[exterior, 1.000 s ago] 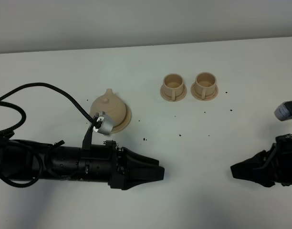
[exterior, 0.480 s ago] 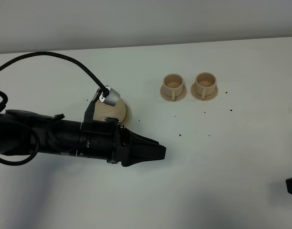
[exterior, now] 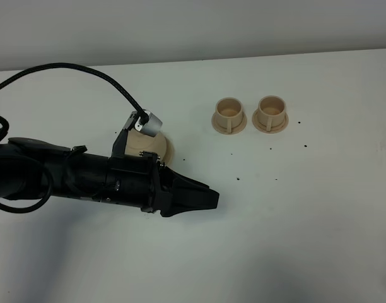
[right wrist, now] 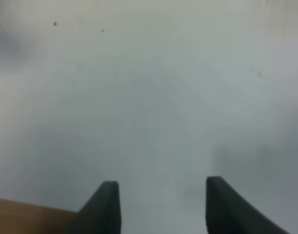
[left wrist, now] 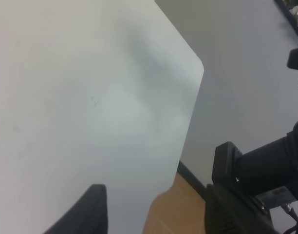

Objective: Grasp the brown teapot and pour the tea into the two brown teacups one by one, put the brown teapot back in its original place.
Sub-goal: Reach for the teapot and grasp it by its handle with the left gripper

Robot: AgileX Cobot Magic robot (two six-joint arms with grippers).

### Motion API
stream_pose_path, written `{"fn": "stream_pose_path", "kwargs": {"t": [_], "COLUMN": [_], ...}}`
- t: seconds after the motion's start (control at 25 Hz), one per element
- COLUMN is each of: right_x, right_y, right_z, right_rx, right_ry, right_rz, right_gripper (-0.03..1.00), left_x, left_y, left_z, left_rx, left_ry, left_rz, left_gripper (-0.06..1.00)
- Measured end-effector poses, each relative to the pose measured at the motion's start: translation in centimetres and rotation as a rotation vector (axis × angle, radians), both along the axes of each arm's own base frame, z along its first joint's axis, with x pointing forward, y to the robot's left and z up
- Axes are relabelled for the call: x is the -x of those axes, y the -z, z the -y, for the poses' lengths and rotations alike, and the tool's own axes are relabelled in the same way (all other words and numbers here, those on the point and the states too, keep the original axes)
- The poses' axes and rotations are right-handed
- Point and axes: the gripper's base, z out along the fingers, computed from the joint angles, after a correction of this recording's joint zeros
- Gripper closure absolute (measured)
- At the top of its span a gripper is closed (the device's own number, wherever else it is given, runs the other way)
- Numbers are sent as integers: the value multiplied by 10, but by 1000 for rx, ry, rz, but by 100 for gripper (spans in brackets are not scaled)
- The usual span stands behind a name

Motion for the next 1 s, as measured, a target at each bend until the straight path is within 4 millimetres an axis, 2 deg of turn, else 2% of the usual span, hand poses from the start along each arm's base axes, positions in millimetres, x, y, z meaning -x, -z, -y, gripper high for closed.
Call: {"fn": "stream_pose_path", "kwargs": {"t": [0.24, 0.8, 1.0], "right_x": [7, 43, 66], "right_y": [7, -1, -3], "right_z": [18, 25, 28], "right_rx": [118, 50, 11], "right_ry": [157, 187, 199], "right_rz": [-78, 164, 314], "right_gripper": [54, 54, 54], "left_x": [1, 1, 1], "left_y": [1, 2, 2], "left_z": [-1, -1, -1], "left_rx": [-17, -20, -20], "left_ry": [8, 11, 11], "left_rz": [-3, -4, -4], "left_gripper": [45, 45, 45]}}
